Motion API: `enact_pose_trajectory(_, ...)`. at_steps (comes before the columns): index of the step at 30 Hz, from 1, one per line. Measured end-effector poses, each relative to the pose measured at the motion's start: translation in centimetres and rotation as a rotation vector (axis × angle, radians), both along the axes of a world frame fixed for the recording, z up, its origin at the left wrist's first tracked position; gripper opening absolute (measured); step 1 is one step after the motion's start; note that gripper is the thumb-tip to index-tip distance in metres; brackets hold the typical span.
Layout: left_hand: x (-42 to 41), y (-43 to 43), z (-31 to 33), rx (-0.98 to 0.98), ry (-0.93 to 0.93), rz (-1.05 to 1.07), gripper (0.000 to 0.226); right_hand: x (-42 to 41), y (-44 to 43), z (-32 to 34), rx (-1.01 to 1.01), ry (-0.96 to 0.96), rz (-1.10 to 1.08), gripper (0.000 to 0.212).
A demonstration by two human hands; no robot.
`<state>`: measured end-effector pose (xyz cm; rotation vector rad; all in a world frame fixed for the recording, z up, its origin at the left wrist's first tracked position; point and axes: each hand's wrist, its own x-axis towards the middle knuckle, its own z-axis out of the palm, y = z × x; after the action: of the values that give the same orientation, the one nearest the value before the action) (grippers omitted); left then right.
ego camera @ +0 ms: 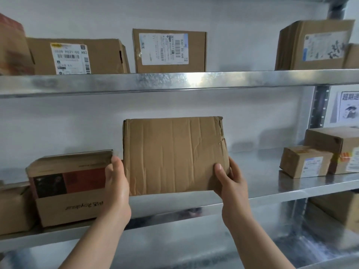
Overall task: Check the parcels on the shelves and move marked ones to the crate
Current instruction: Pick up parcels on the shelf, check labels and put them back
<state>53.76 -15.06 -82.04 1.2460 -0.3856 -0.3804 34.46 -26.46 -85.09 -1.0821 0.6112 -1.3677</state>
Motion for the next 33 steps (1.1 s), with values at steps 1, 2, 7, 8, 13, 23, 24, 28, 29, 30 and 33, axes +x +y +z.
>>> enact_pose_trajectory(1, -0.1, 0.2, 0.0, -0.013, -0.009, 0.004, 0.033, -0.1, -0.1, 0.1, 0.001, -0.006, -0.002, 0.028)
enact_pose_trajectory(2, 0.1, 0.3, -0.2, -0.02, -0.023, 0.008, 0.03, -0.2, -0.2, 0.2, 0.001, -0.014, -0.006, 0.028)
enact_pose_trajectory(7, 0.9, 0.6, -0.8, -0.02, -0.126, 0.018, 0.016, -0.6, -0.5, 0.4, 0.021, -0.045, -0.017, 0.029)
enact_pose_trajectory(8, 1.1, 0.5, -0.9, -0.011, -0.134, 0.016, 0.016, -0.7, -0.4, 0.4, 0.022, -0.048, -0.016, 0.029)
enact_pose_trajectory(13, 1.2, 0.8, -0.9, -0.015, -0.074, -0.02, 0.029, -1.3, -0.2, 0.6, 0.047, -0.061, -0.017, 0.024)
enact_pose_trajectory(23, 1.5, 1.3, -0.6, -0.166, 0.113, -0.295, 0.025, -2.5, -0.6, 1.1, 0.089, -0.054, -0.02, 0.028)
enact_pose_trajectory(24, 1.9, 1.3, -0.7, -0.173, 0.144, -0.329, 0.028, -2.6, -0.8, 1.1, 0.097, -0.056, -0.018, 0.027)
enact_pose_trajectory(28, 2.5, 2.2, -0.9, -0.153, 0.218, -0.456, 0.063, -3.0, -0.9, 1.1, 0.122, -0.044, 0.005, 0.022)
enact_pose_trajectory(29, 2.5, 2.3, -0.9, -0.146, 0.207, -0.487, 0.07, -3.0, -0.9, 1.1, 0.128, -0.042, 0.014, 0.021)
enact_pose_trajectory(30, 2.4, 2.3, -0.9, -0.156, 0.195, -0.518, 0.069, -2.9, -0.9, 1.0, 0.135, -0.04, 0.018, 0.022)
enact_pose_trajectory(33, 2.1, 2.3, -0.9, -0.165, 0.186, -0.52, 0.056, -2.7, -0.8, 0.9, 0.157, -0.032, 0.023, 0.027)
